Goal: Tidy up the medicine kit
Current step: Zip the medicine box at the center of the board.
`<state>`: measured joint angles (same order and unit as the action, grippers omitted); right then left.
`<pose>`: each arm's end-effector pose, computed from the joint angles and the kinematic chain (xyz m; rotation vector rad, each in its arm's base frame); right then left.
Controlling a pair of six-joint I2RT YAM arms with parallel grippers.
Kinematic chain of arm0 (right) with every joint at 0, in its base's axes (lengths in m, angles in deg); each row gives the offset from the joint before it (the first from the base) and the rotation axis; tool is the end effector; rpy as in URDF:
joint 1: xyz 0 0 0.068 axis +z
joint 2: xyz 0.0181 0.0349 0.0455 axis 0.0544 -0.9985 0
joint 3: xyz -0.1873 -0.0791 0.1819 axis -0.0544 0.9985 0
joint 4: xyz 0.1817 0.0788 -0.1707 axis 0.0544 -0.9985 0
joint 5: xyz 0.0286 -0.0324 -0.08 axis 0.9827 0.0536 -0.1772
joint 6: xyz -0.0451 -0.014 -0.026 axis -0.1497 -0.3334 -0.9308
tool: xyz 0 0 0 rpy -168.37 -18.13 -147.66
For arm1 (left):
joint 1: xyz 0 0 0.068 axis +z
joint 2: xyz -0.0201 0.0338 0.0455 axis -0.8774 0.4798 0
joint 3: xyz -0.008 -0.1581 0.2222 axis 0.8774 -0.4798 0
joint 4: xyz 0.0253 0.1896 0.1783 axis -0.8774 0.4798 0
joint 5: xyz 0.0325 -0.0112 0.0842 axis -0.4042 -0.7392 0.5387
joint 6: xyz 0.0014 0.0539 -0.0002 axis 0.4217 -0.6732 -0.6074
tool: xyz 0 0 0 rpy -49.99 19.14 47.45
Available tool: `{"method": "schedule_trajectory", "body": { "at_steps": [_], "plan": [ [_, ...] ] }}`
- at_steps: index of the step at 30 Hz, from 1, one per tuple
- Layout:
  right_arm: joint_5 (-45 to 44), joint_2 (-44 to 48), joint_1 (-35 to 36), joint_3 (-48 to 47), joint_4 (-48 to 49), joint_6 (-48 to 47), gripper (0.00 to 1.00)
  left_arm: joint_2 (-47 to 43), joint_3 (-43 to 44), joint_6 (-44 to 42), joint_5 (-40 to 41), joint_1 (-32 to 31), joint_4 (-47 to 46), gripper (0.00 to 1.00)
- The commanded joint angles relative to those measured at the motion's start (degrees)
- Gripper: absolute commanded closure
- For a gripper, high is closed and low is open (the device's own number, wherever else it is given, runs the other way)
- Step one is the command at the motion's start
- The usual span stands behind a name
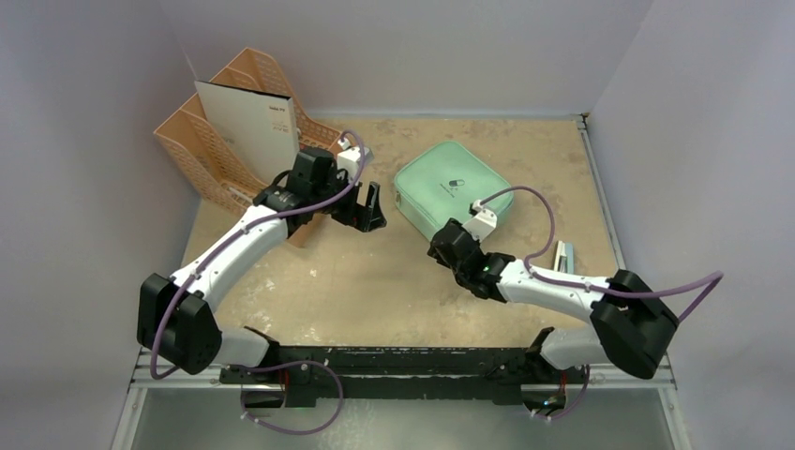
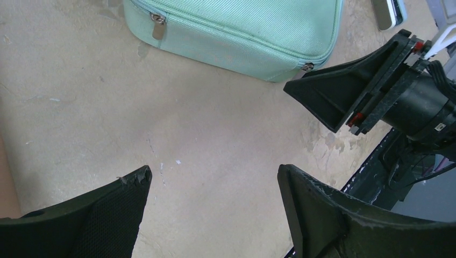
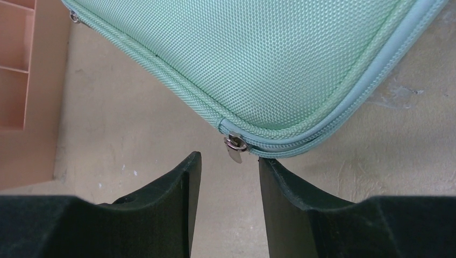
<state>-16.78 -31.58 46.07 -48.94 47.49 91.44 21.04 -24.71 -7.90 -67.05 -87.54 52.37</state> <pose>0.1886 0.1865 0.2017 0.5748 2.0189 0.5061 0.2628 -0.1451 0.2990 0.5369 2.2763 -0.7890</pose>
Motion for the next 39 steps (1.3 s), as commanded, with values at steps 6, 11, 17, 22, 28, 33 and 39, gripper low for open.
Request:
{"method": "schedule_trajectory", "body": {
  "at_steps": [6, 11, 17, 22, 28, 33, 39],
  "plan": [
    [-5.0, -3.7, 0.4, -5.5, -1.3, 1.0, 0.53, -3.1, -0.2, -1.6, -1.5, 0.3, -1.8, 0.16],
    [-6.8, -5.1, 0.4, -7.0, -3.2, 1.0, 0.56, -3.0, -0.4, -1.4, -1.5, 0.3, -1.9, 0.17],
    [-9.4, -5.5, 0.4, -6.3, -3.4, 2.8, 0.61, -3.1, -0.4, -1.4, -1.4, 0.3, -1.8, 0.18],
    [-10.1, -6.3, 0.4, -6.4, -5.3, 3.9, 0.67, -3.8, -0.7, -1.8, -0.2, 0.3, -1.7, 0.18],
    [-10.2, -7.2, 0.4, -7.5, -5.0, 1.9, 0.86, -3.8, -0.6, -2.4, 0.4, 0.3, -1.4, 0.19],
    [-9.3, -6.3, 0.4, -5.1, -1.1, 0.3, 1.00, -3.9, -0.6, 0.1, 3.7, 0.3, -2.2, 0.19],
    [-7.8, -5.4, 0.4, -3.4, 2.3, -3.0, 1.00, -0.8, 2.9, 3.9, 5.3, 0.3, -1.2, 0.26]
  ]
}}
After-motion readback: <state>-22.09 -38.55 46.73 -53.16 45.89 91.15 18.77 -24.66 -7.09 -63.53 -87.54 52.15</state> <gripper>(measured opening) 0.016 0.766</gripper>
